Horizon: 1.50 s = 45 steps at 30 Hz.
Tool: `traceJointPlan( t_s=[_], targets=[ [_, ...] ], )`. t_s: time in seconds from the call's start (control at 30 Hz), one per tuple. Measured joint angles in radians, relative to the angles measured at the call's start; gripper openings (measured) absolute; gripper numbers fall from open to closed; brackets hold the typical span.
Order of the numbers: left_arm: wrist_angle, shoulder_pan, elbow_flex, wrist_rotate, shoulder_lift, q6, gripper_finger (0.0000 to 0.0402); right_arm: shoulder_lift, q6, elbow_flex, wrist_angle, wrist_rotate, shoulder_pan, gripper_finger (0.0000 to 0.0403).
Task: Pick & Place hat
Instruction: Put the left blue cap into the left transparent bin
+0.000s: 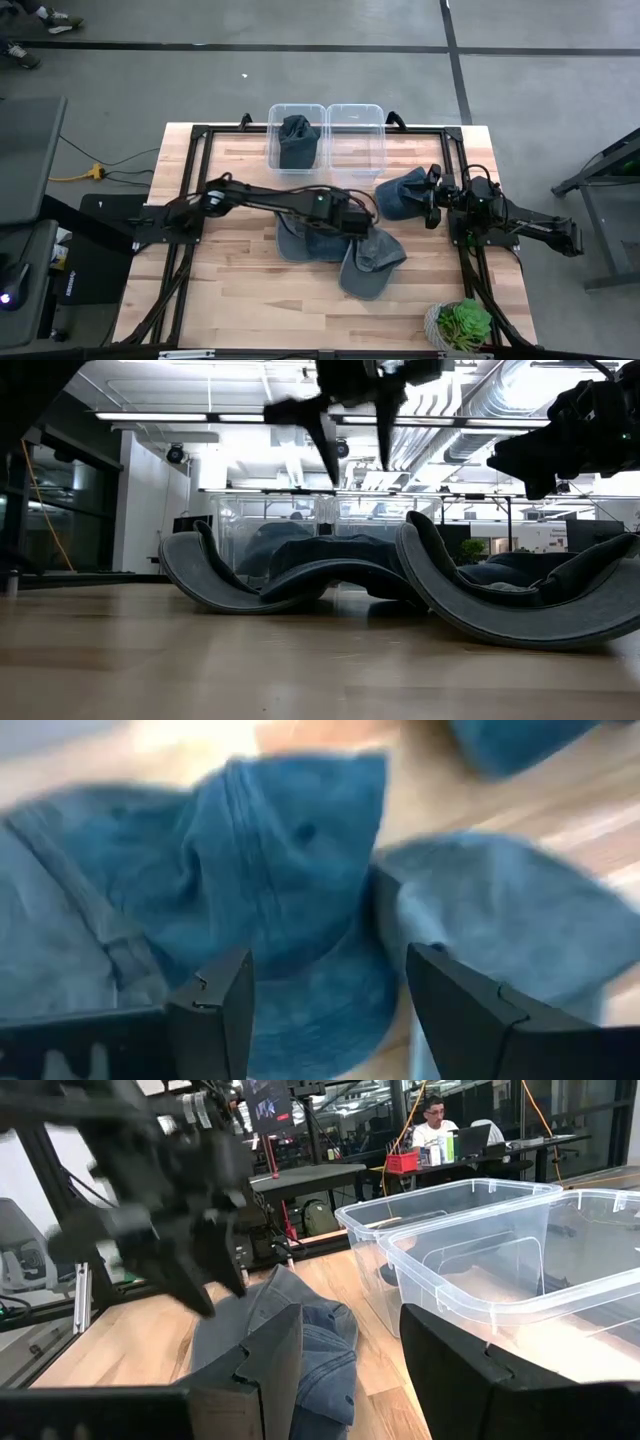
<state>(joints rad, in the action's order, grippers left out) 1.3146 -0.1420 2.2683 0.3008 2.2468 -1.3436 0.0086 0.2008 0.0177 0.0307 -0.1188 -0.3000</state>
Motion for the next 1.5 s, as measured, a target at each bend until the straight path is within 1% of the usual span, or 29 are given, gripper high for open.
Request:
traceJointPlan(
  t_s=[0.17, 0.27, 0.5, 0.6, 0.9, 1.0, 1.1, 1.17, 1.27, 1.33, 1.43, 1.5],
  targets=[
    [-0.069, 0.027, 0.0, -0.079, 0.03, -0.03, 0.0203, 0.0, 0.0, 0.0, 0.001, 0.0, 0.0, 0.0165],
    [-0.091, 0.041, 0.0, -0.099, 0.03, -0.042, 0.0203, 0.0, 0.0, 0.0, 0.001, 0.0, 0.0, 0.0165],
    [-0.041, 0.079, 0.0, -0.093, 0.03, -0.054, 0.0203, 0.0, 0.0, 0.0, 0.001, 0.0, 0.0, 0.0165],
    [-0.01, 0.093, 0.0, -0.109, 0.03, -0.07, 0.0203, 0.0, 0.0, 0.0, 0.001, 0.0, 0.0, 0.0165],
    [0.001, 0.104, 0.0, -0.112, 0.03, -0.117, 0.0203, 0.0, 0.0, 0.0, 0.002, 0.0, 0.0, 0.0165],
    [0.002, 0.105, 0.0, -0.097, 0.033, -0.128, 0.0203, 0.0, 0.0, 0.0, 0.002, 0.0, 0.0, 0.0165],
    [-0.025, 0.104, 0.003, -0.095, 0.081, -0.15, 0.0203, 0.0, 0.0, 0.0, 0.002, 0.0, 0.0, 0.0165],
    [0.015, 0.103, -0.007, -0.124, 0.095, -0.146, 0.0203, 0.001, 0.0, 0.0, 0.002, 0.0, 0.0, 0.0165],
    [-0.037, 0.103, 0.01, -0.132, 0.131, -0.156, 0.0203, 0.001, 0.0, 0.0, 0.002, 0.0, 0.0, 0.0165],
    [0.013, 0.103, -0.004, -0.138, 0.148, -0.172, 0.0203, 0.002, 0.0, 0.0, 0.002, 0.0, 0.0, 0.0165],
    [-0.023, 0.103, 0.005, -0.139, 0.176, -0.189, 0.0203, 0.005, 0.0, 0.0, 0.001, 0.0, 0.0, 0.0165],
    [-0.005, 0.103, 0.004, -0.145, 0.189, -0.213, 0.0203, 0.005, 0.0, 0.0, 0.001, 0.0, 0.0, 0.0165]
  ],
)
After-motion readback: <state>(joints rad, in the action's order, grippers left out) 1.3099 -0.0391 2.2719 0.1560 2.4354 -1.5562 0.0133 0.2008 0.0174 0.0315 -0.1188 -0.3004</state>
